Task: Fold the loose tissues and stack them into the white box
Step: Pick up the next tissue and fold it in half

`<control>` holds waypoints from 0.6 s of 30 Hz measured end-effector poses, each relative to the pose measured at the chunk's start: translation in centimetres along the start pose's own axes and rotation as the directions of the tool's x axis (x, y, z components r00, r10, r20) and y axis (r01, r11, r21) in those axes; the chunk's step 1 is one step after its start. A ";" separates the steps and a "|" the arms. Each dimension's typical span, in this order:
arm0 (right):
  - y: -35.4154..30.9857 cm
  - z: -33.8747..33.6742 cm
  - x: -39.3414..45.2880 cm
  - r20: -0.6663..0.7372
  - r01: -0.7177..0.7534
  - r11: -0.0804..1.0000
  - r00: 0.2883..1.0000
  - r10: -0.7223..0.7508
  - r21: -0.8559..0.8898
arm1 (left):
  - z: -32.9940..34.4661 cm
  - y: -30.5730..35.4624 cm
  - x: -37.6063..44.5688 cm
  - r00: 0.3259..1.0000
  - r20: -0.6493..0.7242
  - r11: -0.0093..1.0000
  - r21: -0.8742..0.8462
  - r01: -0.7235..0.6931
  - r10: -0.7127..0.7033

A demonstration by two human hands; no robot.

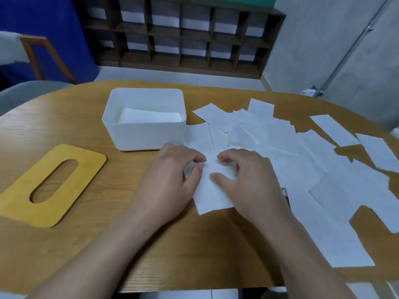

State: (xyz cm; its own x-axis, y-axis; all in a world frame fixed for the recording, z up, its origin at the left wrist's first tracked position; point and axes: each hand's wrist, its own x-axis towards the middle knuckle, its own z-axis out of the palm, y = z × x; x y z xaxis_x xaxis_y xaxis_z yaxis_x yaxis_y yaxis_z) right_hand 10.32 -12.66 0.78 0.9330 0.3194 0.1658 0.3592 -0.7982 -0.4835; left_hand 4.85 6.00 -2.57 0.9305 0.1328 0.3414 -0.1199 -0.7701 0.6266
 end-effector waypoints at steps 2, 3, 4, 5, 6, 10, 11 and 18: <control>0.4 -0.3 -0.1 -0.079 -0.061 0.996 0.995 0.056 -0.063 | 0.3 -0.1 0.0 1.000 0.023 1.000 0.017 -0.005 0.005; 0.7 -0.6 -0.2 -0.099 -0.098 0.991 0.991 0.088 -0.096 | 0.5 -0.3 0.0 0.999 0.045 0.999 0.037 -0.011 0.009; 1.1 -0.8 -0.4 -0.097 -0.129 0.984 0.988 0.117 -0.123 | 0.7 -0.4 -0.1 0.997 0.074 0.998 0.063 -0.019 0.015; 1.4 -1.0 -0.7 -0.082 -0.150 0.978 0.987 0.139 -0.146 | 0.8 -0.4 -0.2 0.995 0.102 0.996 0.088 -0.030 0.021; 1.6 -1.1 -0.9 -0.063 -0.161 0.974 0.986 0.152 -0.162 | 1.0 -0.3 -0.4 0.992 0.125 0.994 0.105 -0.038 0.025; 2.0 -0.7 -1.5 -0.008 -0.143 0.980 0.990 0.144 -0.139 | 1.0 -0.2 -0.5 0.991 0.133 0.988 0.143 -0.050 0.031; 2.0 -0.6 -1.5 0.000 -0.135 0.984 0.991 0.135 -0.115 | 1.0 -0.2 -0.4 0.991 0.134 0.988 0.148 -0.049 0.029; 1.4 -0.1 -1.4 0.031 -0.130 0.972 0.991 0.127 0.194 | 1.1 -0.1 -0.4 0.992 0.126 0.993 0.120 -0.019 0.004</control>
State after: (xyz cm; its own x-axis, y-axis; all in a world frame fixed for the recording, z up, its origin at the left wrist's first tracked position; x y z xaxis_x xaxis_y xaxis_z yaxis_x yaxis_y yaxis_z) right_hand 9.52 -14.30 -0.02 0.9699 0.2313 0.0766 0.2234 -0.7189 -0.6583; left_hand 4.87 5.39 -3.52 0.9663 0.0500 0.2524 -0.0952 -0.8417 0.5314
